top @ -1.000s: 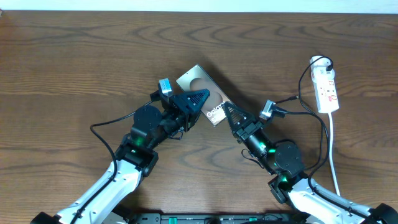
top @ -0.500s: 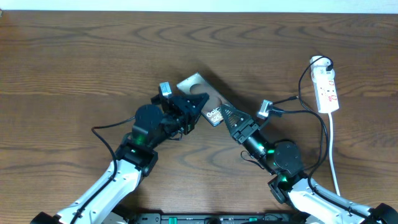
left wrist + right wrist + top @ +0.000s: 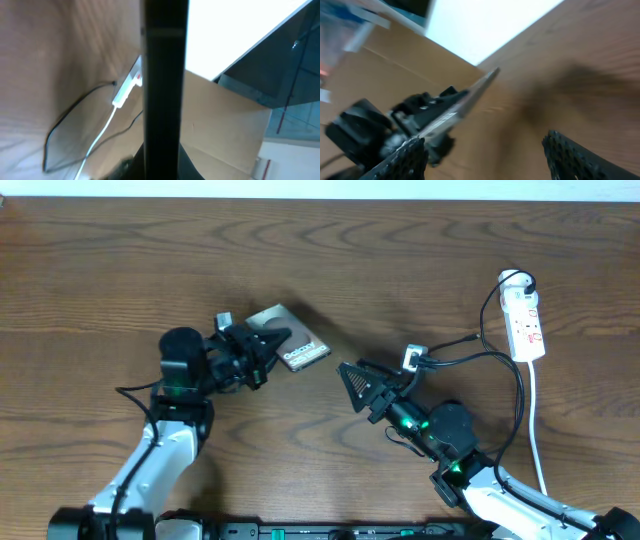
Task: Plug charger to phone and switch on socket
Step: 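Open the right gripper and pull the phone left with the left gripper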
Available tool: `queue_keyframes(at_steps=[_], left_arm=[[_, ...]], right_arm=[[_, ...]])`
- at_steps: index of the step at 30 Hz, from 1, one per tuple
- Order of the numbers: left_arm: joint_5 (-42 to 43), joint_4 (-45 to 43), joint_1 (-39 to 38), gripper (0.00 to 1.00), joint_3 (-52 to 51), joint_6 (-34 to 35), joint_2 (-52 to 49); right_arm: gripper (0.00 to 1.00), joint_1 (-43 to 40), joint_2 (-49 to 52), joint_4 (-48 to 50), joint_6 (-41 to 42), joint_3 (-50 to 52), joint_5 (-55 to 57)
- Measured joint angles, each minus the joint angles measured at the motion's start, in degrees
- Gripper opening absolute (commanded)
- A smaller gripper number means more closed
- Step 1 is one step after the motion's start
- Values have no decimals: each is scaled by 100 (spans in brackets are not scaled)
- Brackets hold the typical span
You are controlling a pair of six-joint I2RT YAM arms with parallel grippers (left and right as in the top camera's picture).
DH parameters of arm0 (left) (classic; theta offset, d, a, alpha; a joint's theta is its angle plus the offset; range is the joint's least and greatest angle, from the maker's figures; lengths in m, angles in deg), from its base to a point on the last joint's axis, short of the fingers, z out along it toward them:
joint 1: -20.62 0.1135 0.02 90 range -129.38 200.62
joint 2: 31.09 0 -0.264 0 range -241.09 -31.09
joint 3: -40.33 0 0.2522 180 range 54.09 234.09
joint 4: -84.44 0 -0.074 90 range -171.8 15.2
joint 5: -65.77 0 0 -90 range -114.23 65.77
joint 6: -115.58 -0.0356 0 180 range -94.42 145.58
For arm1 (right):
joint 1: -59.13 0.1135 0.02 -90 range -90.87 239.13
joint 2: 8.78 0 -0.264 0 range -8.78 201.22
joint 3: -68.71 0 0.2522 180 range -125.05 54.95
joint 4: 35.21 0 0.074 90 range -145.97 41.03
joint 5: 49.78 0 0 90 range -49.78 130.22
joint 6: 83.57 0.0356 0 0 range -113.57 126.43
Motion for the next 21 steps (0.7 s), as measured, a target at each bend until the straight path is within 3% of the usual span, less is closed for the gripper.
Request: queue_keyframes(at_steps=[5,11,16,21], left_arm=[[702,-4,208,7,0,-4,-166],[1088,-227,208,8,0,-33,-170],[1200,-243,208,8,0,-48,-170],[1213,-245,208,7,0,-98,-170]], right_arm=[[75,-2,-221,-1467,-522,-291,179],[78,-2,-905,-4754,-1067,-1484,938],[82,-22,-1187,-6789,-1178,-2538,1902],[83,-238,-1196,-8065,-957,-3112,2389]])
